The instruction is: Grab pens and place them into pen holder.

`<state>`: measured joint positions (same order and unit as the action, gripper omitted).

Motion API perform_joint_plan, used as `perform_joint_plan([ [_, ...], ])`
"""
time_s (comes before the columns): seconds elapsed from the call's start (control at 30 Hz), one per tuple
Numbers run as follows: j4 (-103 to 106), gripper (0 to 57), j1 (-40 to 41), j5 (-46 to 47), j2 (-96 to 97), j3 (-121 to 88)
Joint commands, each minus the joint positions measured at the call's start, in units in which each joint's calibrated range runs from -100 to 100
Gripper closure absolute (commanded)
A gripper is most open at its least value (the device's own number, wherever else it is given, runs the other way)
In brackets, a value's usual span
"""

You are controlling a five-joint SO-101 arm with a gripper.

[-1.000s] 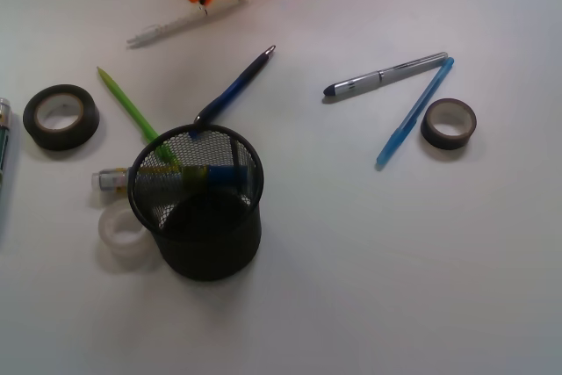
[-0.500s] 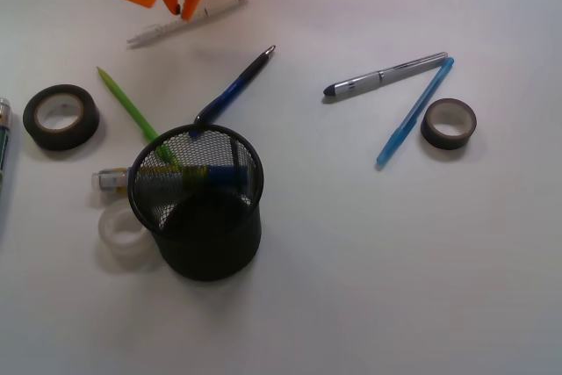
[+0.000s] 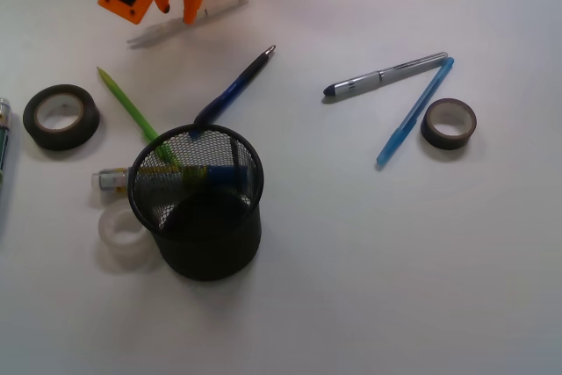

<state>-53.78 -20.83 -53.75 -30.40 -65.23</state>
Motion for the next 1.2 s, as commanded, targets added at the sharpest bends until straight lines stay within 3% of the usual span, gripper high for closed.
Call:
perform_joint_plan([
  [0.0, 0.6, 42.9, -0.7, -1.0, 2.7, 1.8],
  [0.4, 9.8, 43.9, -0.7, -1.5, 10.0, -0.7],
  [0.57, 9.9, 57.5, -0.7, -1.5, 10.0, -0.8],
  [0.83, 11.3, 57.1, -0.1, 0.5, 8.3, 1.8],
  [1.17, 9.6, 57.1, 4.6, 1.5, -4.6, 28.8],
])
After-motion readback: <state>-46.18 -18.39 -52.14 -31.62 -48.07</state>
